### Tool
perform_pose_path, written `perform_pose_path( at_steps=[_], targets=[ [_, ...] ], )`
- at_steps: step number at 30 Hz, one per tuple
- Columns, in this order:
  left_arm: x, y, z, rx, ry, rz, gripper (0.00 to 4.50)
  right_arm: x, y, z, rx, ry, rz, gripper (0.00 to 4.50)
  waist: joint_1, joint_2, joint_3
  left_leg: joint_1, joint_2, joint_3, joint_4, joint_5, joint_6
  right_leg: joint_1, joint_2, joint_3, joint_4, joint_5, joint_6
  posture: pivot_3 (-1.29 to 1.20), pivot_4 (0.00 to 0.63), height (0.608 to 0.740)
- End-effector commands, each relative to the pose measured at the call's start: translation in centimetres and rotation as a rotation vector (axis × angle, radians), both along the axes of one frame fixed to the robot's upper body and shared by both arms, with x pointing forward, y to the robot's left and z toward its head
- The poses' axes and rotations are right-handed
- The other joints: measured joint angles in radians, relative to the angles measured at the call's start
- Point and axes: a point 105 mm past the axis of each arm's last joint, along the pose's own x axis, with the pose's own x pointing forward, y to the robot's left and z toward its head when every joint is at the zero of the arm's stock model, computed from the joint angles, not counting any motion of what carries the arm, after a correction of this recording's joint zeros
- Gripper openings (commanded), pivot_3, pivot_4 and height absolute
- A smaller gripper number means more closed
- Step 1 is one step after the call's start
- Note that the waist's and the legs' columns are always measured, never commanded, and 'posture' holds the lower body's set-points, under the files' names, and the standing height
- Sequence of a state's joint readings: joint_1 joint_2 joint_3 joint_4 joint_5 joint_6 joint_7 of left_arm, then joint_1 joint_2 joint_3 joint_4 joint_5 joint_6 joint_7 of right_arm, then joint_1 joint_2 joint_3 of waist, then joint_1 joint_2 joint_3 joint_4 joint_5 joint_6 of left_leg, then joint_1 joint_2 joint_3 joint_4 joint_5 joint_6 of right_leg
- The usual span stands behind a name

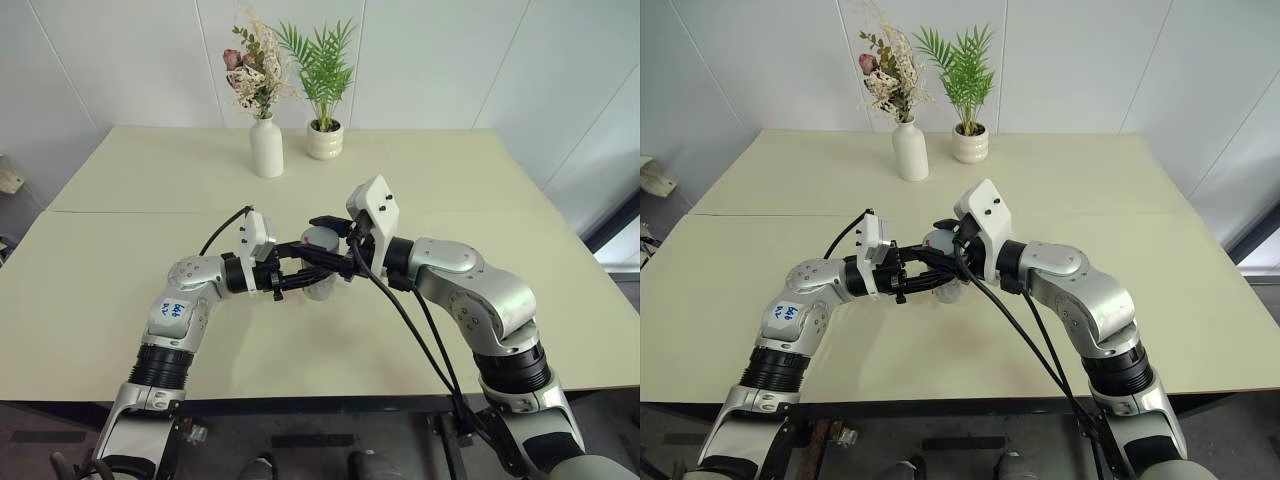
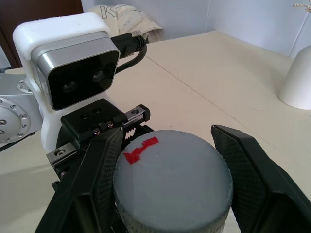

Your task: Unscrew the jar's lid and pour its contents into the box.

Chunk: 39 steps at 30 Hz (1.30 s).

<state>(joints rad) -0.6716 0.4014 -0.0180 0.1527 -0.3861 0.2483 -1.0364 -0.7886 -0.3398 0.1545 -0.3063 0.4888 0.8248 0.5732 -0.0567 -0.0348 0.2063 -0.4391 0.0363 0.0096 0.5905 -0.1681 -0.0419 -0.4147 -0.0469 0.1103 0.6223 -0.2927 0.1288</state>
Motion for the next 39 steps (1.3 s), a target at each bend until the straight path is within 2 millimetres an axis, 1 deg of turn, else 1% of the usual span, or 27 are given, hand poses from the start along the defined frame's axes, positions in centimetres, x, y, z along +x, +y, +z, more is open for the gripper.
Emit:
perform_pose_path(
  at_steps=[1, 9, 17, 27, 33, 39],
  targets=[
    [-0.4, 0.0, 1.3, -0.012, -0.058, -0.007, 2.16, -0.7, 0.4, 0.9, 0.014, -0.046, 0.044, 2.58, 0.0, 0.0, 0.0, 0.0, 0.0, 0.0, 0.0, 0.0, 0.0, 0.0, 0.0, 0.0, 0.0, 0.0, 0.0, 0.0, 0.15, 0.74],
    [-0.4, 0.6, 1.7, -0.025, -0.047, -0.027, 2.16, -1.3, 0.4, 0.6, -0.007, -0.035, 0.12, 2.58, 0.0, 0.0, 0.0, 0.0, 0.0, 0.0, 0.0, 0.0, 0.0, 0.0, 0.0, 0.0, 0.0, 0.0, 0.0, 0.0, 0.15, 0.74],
    [0.1, 1.2, 2.0, -0.026, -0.034, -0.047, 2.16, -2.0, 0.5, 1.2, -0.012, -0.049, 0.242, 2.58, 0.0, 0.0, 0.0, 0.0, 0.0, 0.0, 0.0, 0.0, 0.0, 0.0, 0.0, 0.0, 0.0, 0.0, -0.001, 0.0, 0.15, 0.74],
    [0.2, 0.9, 2.3, -0.034, -0.023, -0.079, 2.16, -2.5, 0.0, 0.9, -0.058, -0.065, 0.348, 2.58, 0.0, 0.0, 0.0, 0.0, 0.0, 0.0, 0.0, 0.0, 0.0, 0.0, 0.0, 0.0, -0.001, 0.0, 0.0, 0.0, 0.15, 0.74],
    [-0.1, 0.7, 2.3, -0.017, -0.025, -0.111, 2.16, -3.0, -0.1, 1.3, -0.071, -0.085, 0.427, 2.58, 0.0, 0.0, 0.0, 0.0, 0.0, 0.0, 0.0, 0.0, 0.0, 0.0, 0.0, 0.0, -0.001, 0.0, 0.0, 0.0, 0.15, 0.74],
    [0.0, 0.5, 2.5, -0.003, -0.03, -0.132, 2.16, -3.2, -0.1, 1.6, -0.092, -0.107, 0.501, 2.58, 0.0, 0.0, 0.0, 0.0, 0.0, 0.0, 0.0, 0.0, 0.0, 0.0, 0.0, 0.0, 0.0, 0.0, 0.001, 0.0, 0.15, 0.74]
  ],
)
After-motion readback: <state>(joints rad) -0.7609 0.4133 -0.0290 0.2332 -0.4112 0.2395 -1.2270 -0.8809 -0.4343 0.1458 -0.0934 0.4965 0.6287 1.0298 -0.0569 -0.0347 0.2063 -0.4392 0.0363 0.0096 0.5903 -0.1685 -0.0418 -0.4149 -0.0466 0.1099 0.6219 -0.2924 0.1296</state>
